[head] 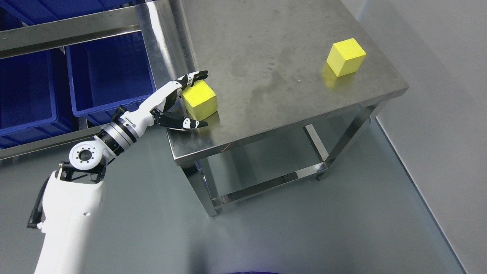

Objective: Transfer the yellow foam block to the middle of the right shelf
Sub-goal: 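Close the left hand around the nearer yellow foam cube, then lift the yellow cube off the table with the left hand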

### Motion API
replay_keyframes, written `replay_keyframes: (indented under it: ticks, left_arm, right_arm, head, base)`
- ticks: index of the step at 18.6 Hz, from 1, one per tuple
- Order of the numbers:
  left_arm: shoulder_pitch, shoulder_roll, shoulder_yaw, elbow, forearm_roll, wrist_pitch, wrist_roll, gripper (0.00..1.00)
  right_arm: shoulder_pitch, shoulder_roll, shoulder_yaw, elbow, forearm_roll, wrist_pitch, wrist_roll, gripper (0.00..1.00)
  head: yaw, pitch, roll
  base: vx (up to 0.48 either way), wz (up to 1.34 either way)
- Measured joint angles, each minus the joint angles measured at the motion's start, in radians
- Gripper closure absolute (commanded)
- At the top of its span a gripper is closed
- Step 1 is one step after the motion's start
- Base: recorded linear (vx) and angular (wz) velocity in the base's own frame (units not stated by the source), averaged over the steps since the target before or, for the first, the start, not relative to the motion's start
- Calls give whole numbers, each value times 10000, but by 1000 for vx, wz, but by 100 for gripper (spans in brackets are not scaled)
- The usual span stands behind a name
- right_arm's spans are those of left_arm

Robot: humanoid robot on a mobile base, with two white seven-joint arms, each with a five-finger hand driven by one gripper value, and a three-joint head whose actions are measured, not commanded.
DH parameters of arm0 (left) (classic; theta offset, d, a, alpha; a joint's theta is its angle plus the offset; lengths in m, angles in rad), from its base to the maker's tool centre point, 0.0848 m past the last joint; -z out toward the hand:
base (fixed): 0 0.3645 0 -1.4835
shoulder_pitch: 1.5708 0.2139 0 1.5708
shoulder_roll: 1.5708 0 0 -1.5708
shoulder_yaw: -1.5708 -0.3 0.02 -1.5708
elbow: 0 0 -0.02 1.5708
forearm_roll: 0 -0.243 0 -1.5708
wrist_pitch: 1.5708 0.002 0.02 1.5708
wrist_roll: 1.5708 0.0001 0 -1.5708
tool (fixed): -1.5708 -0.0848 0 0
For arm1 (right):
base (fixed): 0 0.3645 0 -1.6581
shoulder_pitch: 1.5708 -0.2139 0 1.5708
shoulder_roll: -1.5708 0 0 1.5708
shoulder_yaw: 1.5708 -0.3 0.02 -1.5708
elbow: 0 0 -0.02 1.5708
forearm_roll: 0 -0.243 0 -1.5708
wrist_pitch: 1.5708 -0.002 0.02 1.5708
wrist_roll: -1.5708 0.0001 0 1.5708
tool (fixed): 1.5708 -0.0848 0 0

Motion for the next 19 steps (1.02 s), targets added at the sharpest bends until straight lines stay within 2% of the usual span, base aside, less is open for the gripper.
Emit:
replay_keyframes:
  ticks: [8, 13, 16, 19]
  left_arm:
    - [-50, -418, 329, 204, -40, -244, -94, 54]
    - [-50, -748, 545, 277, -45, -693, -126, 64]
    - [-64, -1057, 710, 283, 99, -879, -136, 78]
    - [-160, -1378, 1111, 132, 1162, -955, -129, 77]
  right_arm:
    - [1, 0, 0, 0, 0, 8, 0, 0]
    - [1, 0, 0, 0, 0, 10, 0, 0]
    - [3, 0, 0, 0, 0, 13, 0, 0]
    - [1, 0, 0, 0, 0, 16, 0, 0]
  head:
    - [0, 0, 0]
    - [0, 0, 0]
    - [0, 0, 0]
    - [0, 0, 0]
  base:
    - [0, 0]
    - [2, 92]
    - [-5, 273]
    - [17, 520]
